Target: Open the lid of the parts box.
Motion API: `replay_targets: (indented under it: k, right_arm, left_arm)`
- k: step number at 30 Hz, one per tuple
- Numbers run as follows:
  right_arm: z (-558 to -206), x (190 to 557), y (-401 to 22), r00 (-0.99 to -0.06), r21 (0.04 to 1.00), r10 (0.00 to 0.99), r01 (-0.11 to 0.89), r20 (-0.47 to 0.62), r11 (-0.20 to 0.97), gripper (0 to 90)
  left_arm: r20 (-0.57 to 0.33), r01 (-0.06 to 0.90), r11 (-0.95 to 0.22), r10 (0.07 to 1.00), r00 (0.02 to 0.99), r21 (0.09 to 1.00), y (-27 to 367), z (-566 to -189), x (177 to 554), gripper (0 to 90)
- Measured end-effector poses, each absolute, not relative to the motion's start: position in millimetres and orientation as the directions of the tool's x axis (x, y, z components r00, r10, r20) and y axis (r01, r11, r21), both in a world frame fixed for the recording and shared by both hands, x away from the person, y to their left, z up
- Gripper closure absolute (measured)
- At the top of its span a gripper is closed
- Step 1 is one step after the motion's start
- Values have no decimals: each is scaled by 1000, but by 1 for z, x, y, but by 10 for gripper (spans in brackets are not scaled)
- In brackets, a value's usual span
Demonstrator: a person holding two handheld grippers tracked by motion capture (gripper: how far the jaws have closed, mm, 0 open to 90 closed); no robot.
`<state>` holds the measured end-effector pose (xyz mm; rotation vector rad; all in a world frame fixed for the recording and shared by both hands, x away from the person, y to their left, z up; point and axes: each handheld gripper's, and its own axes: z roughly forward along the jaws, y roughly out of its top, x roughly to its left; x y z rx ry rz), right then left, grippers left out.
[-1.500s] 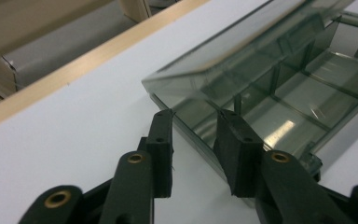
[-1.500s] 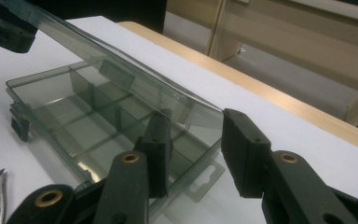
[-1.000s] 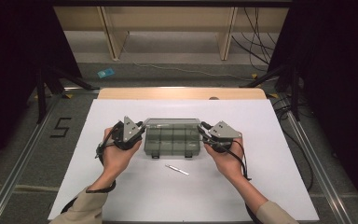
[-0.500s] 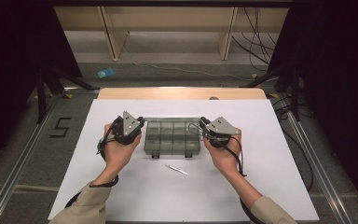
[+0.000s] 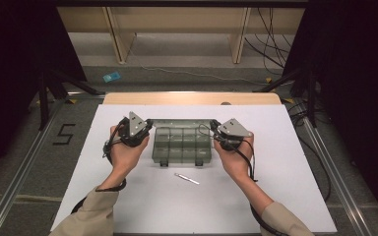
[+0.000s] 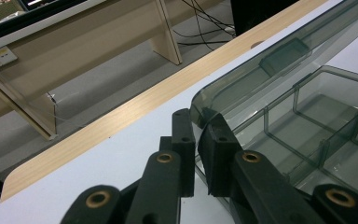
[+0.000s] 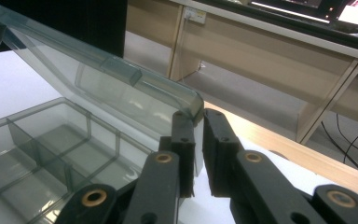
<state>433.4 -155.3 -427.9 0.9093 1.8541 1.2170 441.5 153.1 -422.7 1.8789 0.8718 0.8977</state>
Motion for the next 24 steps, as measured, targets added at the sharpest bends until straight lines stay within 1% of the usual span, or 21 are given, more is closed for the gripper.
replay_targets:
  k: [6, 10, 13, 15, 22, 24]
  right_arm:
    - [-425, 439, -155, -471, 944, 861, 154, -189, 292, 844]
    - [-423, 441, -154, -474, 944, 864, 174, -169, 281, 845]
    - [-423, 444, -154, -468, 945, 865, 164, -179, 284, 846]
    - [-422, 446, -154, -469, 946, 868, 176, -163, 273, 847]
    - [-419, 452, -154, -465, 947, 871, 178, -159, 268, 849]
    - [-418, 453, -153, -467, 946, 872, 187, -151, 264, 850]
  left_arm:
    - [220, 227, -373, 836, 502, 900, 154, -420, 447, 841]
    - [203, 235, -360, 839, 505, 903, 155, -418, 452, 842]
    - [200, 238, -359, 839, 506, 902, 155, -417, 454, 843]
    - [188, 243, -348, 842, 506, 905, 155, -416, 456, 843]
    - [167, 254, -333, 845, 509, 908, 156, -414, 461, 844]
    - [138, 266, -307, 850, 509, 914, 157, -413, 464, 845]
